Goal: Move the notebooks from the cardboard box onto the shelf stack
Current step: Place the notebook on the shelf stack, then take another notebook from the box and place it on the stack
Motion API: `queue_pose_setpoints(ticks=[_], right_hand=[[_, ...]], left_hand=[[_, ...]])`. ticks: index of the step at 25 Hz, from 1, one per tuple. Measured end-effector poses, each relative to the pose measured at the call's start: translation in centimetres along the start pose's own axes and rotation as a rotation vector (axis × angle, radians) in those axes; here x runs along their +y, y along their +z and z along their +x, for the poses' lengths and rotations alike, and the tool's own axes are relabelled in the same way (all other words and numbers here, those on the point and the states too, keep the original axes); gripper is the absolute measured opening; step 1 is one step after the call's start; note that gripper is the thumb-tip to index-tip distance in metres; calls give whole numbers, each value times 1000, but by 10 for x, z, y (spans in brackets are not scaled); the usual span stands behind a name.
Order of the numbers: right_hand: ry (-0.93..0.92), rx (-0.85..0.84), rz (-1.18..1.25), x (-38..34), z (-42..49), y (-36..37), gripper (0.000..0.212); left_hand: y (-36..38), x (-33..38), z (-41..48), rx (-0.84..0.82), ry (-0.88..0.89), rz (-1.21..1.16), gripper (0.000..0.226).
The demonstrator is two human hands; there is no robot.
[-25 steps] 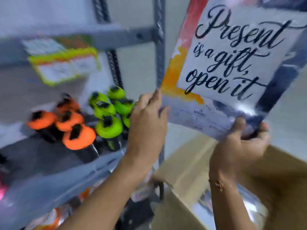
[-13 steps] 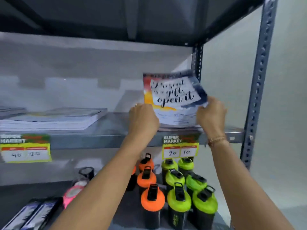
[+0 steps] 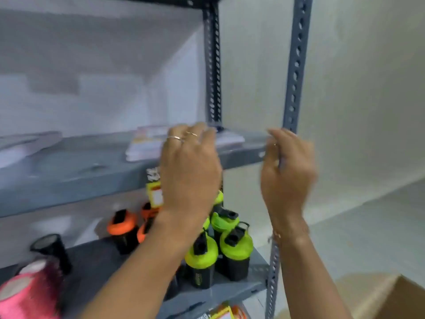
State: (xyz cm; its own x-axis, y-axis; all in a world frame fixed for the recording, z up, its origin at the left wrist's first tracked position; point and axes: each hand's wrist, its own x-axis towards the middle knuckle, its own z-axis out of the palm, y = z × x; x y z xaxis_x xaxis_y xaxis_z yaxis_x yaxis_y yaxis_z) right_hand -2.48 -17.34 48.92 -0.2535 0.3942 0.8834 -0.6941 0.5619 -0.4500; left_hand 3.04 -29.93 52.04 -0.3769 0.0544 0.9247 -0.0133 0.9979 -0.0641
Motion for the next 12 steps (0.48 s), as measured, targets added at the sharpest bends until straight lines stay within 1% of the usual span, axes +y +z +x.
queue_pose_setpoints(ticks=[1,2,3,4,5,6,7,8,9,10,11,12], right_hand=[[149,187,54,25,-23,-29,21],[361,309,41,61,-49,-58,22],[604,356,-38,99,-78,-85,24],[828,342,-194,145,-117,-117,28],[1015,294,-342,185,-156,-144,33],[1190,215,-531,222,-199,-180,38],[1364,107,-682,248,-237,-212,43],[1536,-32,-820,270,-275,-242,45],[1722,-155,-947,282,-309,-273,43],[1901,-239,-1045,289,-339,-301,43],[2039,-295,-1090,290,-365,-323,45],[2106,-342,-1104,288,-384,-336,50]], left_hand=[[15,30,-19,-17,117,-121,29],[35,66,-43,-122,218,-267,26],[56,103,-72,-291,292,-402,23],[79,146,-108,-510,328,-548,22],[99,178,-142,-745,314,-653,22],[120,215,-183,-1017,288,-707,23],[140,244,-222,-1324,271,-707,25],[159,266,-260,-1613,296,-657,27],[174,286,-302,-1816,349,-588,30],[187,301,-342,-1974,389,-513,33],[198,310,-379,-2079,377,-429,35],[208,312,-409,-2129,313,-340,37]])
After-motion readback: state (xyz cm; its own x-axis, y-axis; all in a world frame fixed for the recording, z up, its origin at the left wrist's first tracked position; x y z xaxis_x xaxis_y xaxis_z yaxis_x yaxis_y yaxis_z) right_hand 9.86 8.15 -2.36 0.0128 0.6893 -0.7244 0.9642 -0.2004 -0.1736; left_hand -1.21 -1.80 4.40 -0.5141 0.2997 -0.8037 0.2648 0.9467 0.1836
